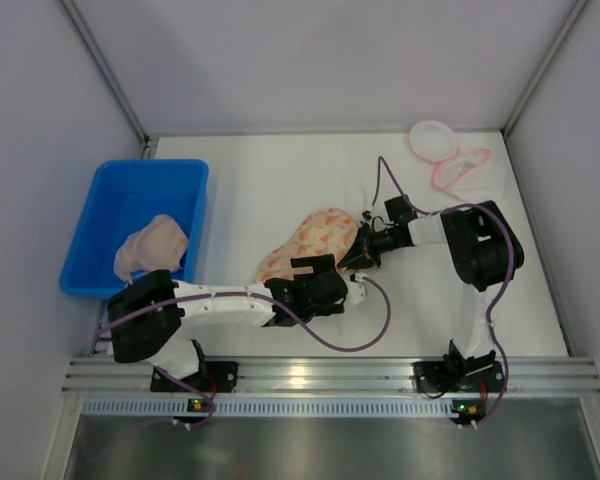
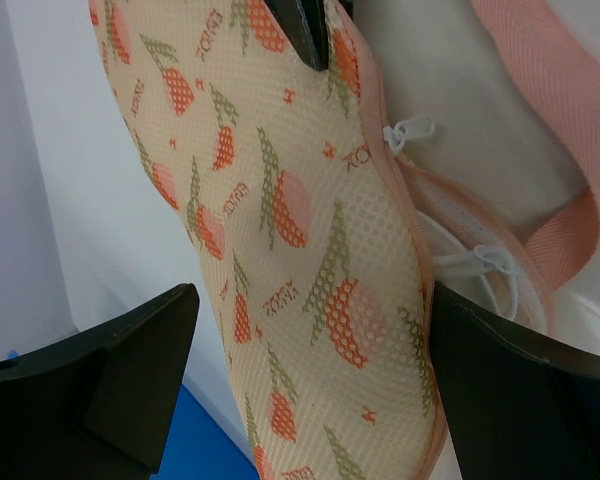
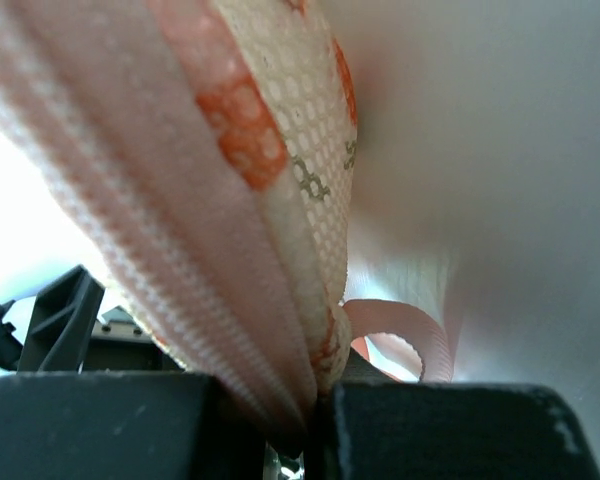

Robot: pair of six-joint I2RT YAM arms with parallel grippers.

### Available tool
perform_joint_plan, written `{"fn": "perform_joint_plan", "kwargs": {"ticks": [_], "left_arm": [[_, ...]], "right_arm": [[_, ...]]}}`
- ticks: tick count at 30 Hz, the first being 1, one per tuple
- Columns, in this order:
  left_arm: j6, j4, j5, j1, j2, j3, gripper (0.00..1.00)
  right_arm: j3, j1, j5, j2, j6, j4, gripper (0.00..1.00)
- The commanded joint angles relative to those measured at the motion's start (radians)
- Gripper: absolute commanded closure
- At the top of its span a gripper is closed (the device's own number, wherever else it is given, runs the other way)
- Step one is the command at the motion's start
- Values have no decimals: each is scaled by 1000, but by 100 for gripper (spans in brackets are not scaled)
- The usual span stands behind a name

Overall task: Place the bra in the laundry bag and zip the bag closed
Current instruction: Zip the laundry bag at the center of the board.

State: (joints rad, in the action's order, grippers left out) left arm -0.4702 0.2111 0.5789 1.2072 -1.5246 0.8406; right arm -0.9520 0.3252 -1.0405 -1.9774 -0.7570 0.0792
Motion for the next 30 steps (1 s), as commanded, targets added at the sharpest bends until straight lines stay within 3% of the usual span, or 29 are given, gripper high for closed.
{"fn": "perform_joint_plan", "kwargs": {"ticks": [1, 7, 11, 16, 25, 30], "left_arm": [[-38, -82, 18, -17, -5, -35, 2], [-19, -53, -95, -15, 86, -25, 2], [11, 83, -200, -12, 156, 49, 2], [5, 188, -350, -6, 199, 31, 2], [21, 179, -240, 2, 57, 34, 2], [12, 93, -157, -1, 1, 15, 2]], "right_arm": [[-31, 11, -7, 28, 36, 51, 100], [-34, 14, -3, 28, 39, 60, 100], [-40, 14, -3, 22, 42, 63, 100], [-50, 14, -4, 23, 47, 68, 100], [-62, 14, -33, 26, 58, 86, 100], [-51, 17, -41, 22, 74, 96, 100]]}}
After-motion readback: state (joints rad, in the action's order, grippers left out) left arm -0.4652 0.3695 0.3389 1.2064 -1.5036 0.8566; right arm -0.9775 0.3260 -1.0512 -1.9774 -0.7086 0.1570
